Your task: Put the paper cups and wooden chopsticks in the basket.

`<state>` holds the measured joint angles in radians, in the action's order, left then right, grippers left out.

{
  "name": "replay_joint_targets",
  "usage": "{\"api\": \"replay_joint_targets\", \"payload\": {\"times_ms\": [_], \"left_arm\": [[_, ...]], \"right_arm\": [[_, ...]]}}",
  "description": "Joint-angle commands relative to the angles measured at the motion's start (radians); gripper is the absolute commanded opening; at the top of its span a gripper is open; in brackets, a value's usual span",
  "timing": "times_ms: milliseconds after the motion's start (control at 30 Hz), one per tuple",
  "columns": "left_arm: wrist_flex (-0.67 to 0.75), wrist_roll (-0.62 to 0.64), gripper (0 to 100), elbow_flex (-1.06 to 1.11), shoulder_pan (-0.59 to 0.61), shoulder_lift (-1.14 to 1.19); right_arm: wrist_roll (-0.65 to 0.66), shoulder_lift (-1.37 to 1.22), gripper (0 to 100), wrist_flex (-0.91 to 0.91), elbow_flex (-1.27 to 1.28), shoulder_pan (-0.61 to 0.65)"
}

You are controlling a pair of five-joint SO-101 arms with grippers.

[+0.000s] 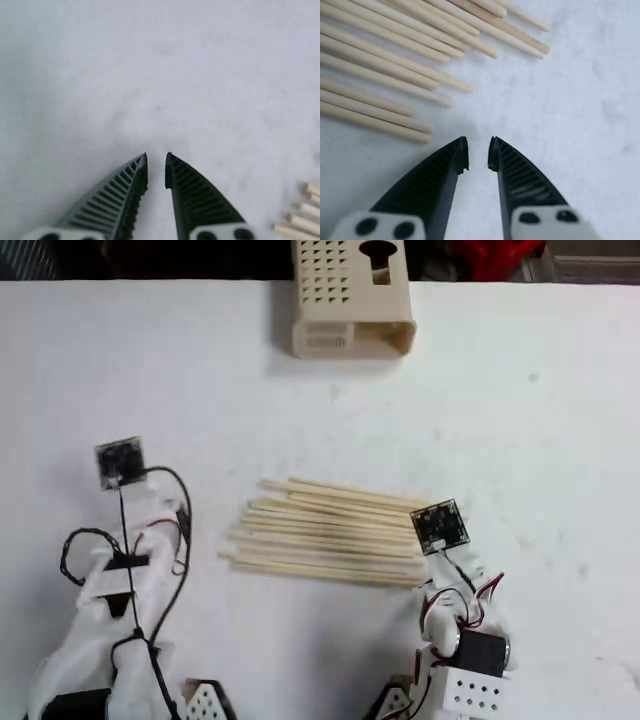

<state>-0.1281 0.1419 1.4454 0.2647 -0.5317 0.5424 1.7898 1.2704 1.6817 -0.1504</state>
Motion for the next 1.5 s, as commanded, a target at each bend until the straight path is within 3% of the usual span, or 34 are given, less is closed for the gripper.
{"api": "replay_joint_targets", "payload": {"times_ms": [0,1467], "left_arm": [[-0.002,0.1,8,-0.043,0.024,-0.035],[-0.002,0.118,8,-0.041,0.024,-0.033]], "right_arm": [[0.009,0.007,8.4,0.005,0.008,-0.001],[0.009,0.007,8.4,0.005,0.008,-0.001]]}}
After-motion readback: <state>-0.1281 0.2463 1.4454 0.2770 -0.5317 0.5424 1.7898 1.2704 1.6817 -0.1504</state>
